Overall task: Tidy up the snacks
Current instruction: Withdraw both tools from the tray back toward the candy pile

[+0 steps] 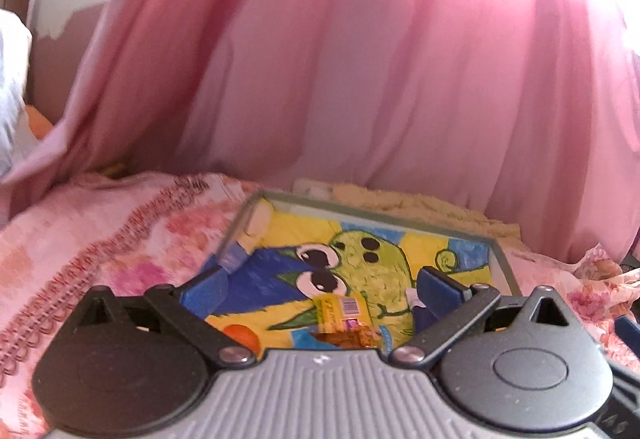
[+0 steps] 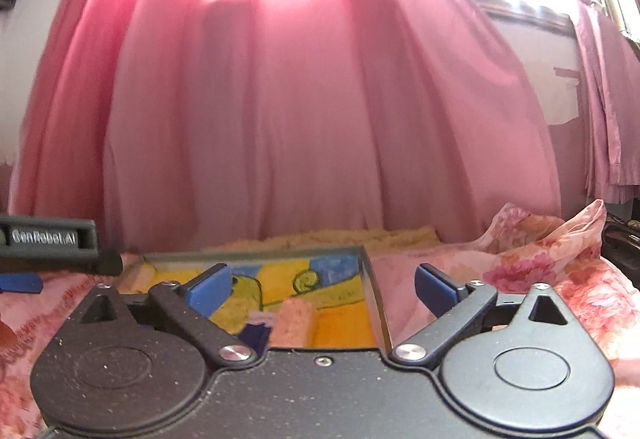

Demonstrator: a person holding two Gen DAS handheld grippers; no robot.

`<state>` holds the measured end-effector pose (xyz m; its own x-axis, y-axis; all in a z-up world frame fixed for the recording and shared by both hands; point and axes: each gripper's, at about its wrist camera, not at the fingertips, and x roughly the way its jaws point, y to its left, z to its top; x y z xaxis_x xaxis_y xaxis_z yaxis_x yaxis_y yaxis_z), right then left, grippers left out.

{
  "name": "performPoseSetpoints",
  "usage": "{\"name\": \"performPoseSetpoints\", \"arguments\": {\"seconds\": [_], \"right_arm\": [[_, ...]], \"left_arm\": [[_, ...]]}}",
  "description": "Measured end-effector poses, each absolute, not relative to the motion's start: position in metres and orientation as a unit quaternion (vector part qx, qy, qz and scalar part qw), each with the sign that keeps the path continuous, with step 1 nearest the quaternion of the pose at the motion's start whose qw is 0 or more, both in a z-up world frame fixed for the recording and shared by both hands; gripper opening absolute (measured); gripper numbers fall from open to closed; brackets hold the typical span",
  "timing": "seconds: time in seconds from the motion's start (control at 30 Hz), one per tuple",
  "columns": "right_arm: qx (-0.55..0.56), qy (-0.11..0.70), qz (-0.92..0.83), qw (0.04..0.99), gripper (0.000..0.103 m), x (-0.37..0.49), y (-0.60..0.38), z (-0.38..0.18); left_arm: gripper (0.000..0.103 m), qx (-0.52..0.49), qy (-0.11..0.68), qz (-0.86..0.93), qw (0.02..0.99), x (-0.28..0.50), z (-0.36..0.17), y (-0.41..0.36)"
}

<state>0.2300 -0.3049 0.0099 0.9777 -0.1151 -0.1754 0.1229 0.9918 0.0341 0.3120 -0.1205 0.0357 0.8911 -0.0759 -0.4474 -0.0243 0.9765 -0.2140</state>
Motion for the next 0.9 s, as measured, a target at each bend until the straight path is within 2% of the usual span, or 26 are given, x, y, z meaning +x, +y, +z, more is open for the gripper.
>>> {"name": "performPoseSetpoints", "arguments": {"seconds": [0.4, 0.9], "right_arm": [[-0.009, 0.051, -0.034, 0.998, 0.102, 0.153, -0.279, 0.030], [-0.020, 0.069, -0.033, 0.997, 0.102, 0.080, -0.247, 0.031]], "left_arm": [[0.103, -0.112, 0.191, 0.011, 0.975, 0.238, 0.051, -0.089], [0.103, -0.076, 0.164, 0.003, 0.984, 0.156, 0.041, -0.063]]}}
